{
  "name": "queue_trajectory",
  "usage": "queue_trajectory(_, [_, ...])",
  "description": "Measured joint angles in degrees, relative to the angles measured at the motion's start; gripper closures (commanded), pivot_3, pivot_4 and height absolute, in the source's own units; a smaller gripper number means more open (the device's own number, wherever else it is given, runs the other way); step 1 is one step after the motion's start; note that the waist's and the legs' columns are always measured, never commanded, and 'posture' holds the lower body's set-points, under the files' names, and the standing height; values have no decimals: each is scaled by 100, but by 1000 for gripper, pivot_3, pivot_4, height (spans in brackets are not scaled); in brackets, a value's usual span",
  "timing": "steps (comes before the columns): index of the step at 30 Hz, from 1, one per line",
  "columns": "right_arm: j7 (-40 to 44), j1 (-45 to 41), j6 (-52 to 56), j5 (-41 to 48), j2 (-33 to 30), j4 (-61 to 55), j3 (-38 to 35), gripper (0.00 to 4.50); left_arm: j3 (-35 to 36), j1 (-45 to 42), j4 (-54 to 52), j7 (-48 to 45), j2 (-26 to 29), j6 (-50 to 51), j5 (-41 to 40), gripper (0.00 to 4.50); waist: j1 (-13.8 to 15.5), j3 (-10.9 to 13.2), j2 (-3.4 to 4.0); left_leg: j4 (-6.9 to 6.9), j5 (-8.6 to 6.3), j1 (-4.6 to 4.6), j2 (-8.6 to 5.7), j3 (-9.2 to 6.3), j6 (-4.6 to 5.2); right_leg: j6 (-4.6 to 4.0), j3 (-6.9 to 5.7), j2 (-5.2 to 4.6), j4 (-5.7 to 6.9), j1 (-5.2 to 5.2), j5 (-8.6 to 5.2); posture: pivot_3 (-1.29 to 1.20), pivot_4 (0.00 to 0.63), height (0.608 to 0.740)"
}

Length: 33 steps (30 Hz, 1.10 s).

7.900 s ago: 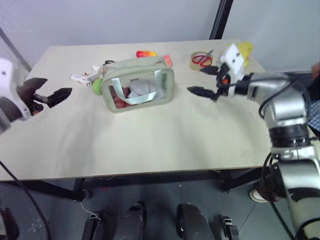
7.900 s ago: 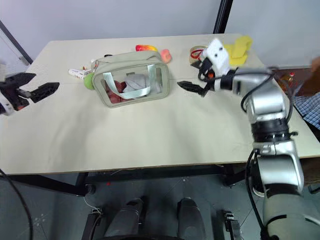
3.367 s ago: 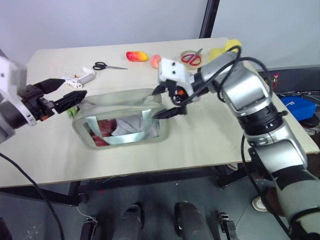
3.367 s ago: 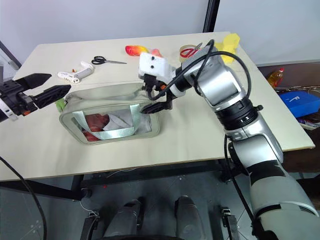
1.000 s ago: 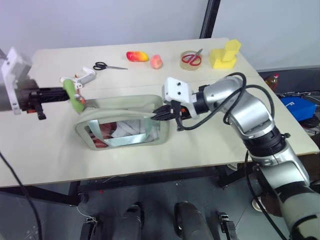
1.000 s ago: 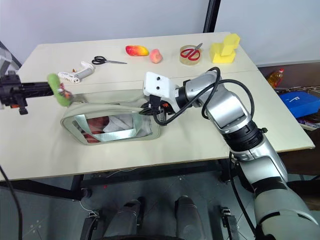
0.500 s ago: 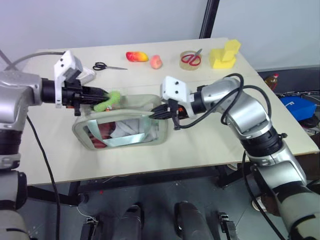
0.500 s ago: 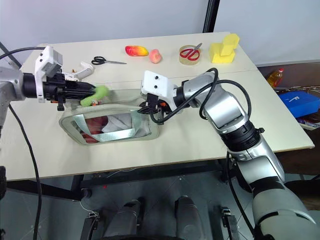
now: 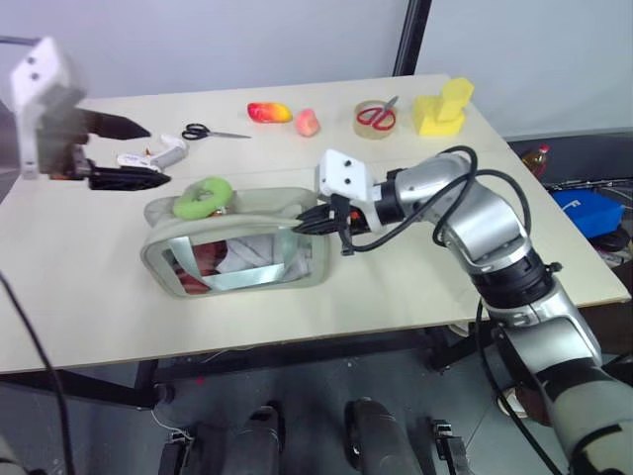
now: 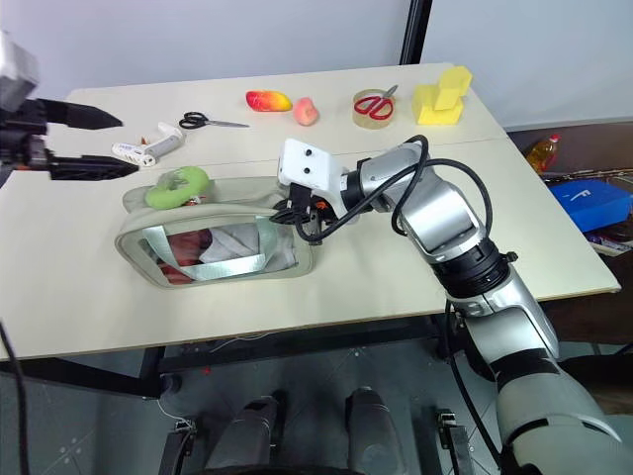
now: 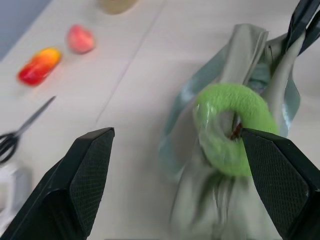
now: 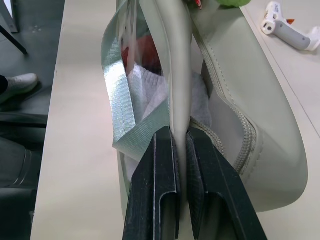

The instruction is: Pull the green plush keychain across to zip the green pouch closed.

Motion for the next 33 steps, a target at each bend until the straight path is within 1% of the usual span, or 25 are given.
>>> queue_trajectory(2, [16,-17,-40,-27,46,28,11,4500,421,682,-657,242,-37,391,-243,230,-5,0,0,0,0,1,3,0,0,-8,1,2,0,0,5,0,150,740])
queue_trajectory(5, [30,-27,-67,-35,63,63,19,4500,907,1398,-1384,619,-219,996,-630,230,1,0,-1,1,0,0,5,0,0,-11,1,5,2,0,6,0,150,740])
queue_trajectory(7, [61,-31,-70,-34,73,64,29,4500,1256,1930,-1820,814,-255,1093,-707,230,-11,0,0,-2,0,6,6,6,0,-11,7,5,1,0,7,0,150,740])
queue_trajectory(9, [71,-36,-70,-37,69,81,31,4500,1361,2454,-2097,1011,-359,1005,-678,230,9,0,0,-4,0,12,8,9,0,-13,10,7,2,2,6,0,150,740])
queue_trajectory(10, [76,-36,-70,-37,71,87,32,4500,1350,2647,-2137,1140,-430,832,-575,230,20,0,0,-4,-1,16,10,9,0,-14,10,7,1,6,6,0,150,740])
queue_trajectory(13, [83,-51,-70,-49,78,92,46,4500,1252,2849,-2069,1355,-481,341,-295,230,29,-1,-2,-4,-1,16,10,12,0,-14,13,8,0,7,6,0,150,740])
queue_trajectory(16, [95,-52,-69,-79,81,89,53,4500,1259,2941,-1819,1380,-330,-52,-89,230,21,-1,-2,-7,-1,20,11,16,1,-15,16,9,-1,6,6,0,150,740])
queue_trajectory(21, [118,-52,-54,-87,72,79,49,4500,1314,3314,-1581,1276,-232,-247,-8,230,31,-1,-1,-8,-2,21,12,23,1,-15,20,8,-2,6,6,0,150,740])
queue_trajectory(24, [118,-52,-37,-86,74,72,49,4500,1310,3362,-1573,1277,-240,-334,-5,1084,28,-1,-1,-8,-2,22,14,24,1,-15,21,8,-2,6,6,0,150,740])
queue_trajectory(27, [118,-52,-13,-86,74,57,49,4500,1301,3371,-1519,1295,-327,-439,-7,2542,28,-1,-1,-8,-2,22,15,27,2,-15,22,9,-2,6,6,0,150,740])
queue_trajectory(30, [117,-52,3,-88,73,54,47,4500,1272,3283,-1448,1339,-340,-497,-10,4157,32,-1,-1,-8,-2,22,15,28,2,-15,22,9,-2,6,6,0,150,740])
queue_trajectory(31, [117,-52,5,-87,76,54,47,4500,1248,3233,-1434,1348,-343,-509,-10,4473,32,-1,-2,-8,-2,22,15,28,2,-15,22,9,-2,6,6,0,150,740])
queue_trajectory(33, [116,-52,13,-88,74,56,45,4500,1196,3161,-1416,1396,-354,-515,-4,4473,31,-1,-1,-8,-2,22,15,29,2,-15,23,9,-2,6,6,0,150,740])
